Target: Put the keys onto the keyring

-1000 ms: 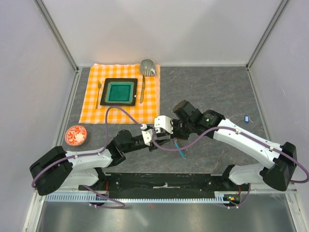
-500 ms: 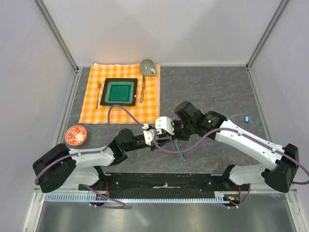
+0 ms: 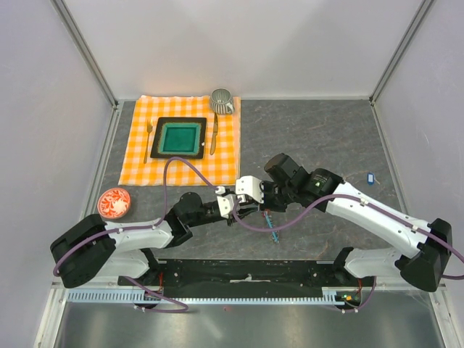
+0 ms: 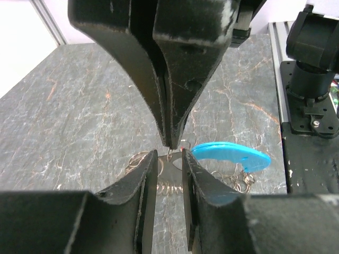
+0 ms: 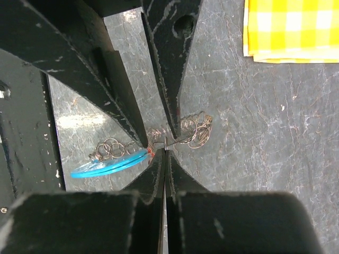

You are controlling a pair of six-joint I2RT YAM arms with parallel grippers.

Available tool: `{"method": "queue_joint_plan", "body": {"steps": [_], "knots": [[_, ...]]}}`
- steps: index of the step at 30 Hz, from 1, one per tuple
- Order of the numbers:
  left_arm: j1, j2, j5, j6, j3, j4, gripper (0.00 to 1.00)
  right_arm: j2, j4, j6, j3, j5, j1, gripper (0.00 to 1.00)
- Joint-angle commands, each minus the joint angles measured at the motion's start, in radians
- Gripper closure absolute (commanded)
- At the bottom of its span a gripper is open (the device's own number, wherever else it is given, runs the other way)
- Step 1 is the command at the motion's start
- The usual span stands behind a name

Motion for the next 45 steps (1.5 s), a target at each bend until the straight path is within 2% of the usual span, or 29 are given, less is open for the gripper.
{"method": "queue_joint_plan", "body": {"steps": [1, 7, 13, 20, 31, 37, 43, 45], "knots": [[0.005, 0.004, -0.069, 0.028, -0.006, 0.005, 0.69, -0.051, 0.069, 0.0, 0.003, -0.039, 0.015, 1.0], [0.008, 0.05, -0.066, -0.035, -0.079, 0.235, 0.69, -0.068, 0.092, 0.024, -0.007, -0.026, 0.015, 1.0], [0.007, 0.075, -0.026, -0.066, -0.088, 0.315, 0.69, -0.082, 0.1, 0.026, -0.018, -0.035, 0.015, 1.0], [0.008, 0.019, -0.024, -0.034, -0.072, 0.271, 0.69, -0.079, 0.098, 0.015, -0.023, -0.055, 0.015, 1.0], [0.008, 0.041, 0.04, -0.002, -0.016, 0.193, 0.69, -0.079, 0.098, 0.003, -0.021, -0.07, 0.015, 1.0], [0.007, 0.047, 0.069, 0.015, 0.014, 0.138, 0.76, -0.071, 0.098, 0.003, -0.023, -0.073, 0.015, 1.0], [0.008, 0.044, 0.072, 0.04, 0.019, 0.079, 0.76, -0.085, 0.098, 0.005, -0.026, -0.065, 0.015, 1.0], [0.008, 0.042, 0.079, 0.049, 0.017, 0.064, 0.83, -0.088, 0.098, 0.005, -0.026, -0.067, 0.015, 1.0]]}}
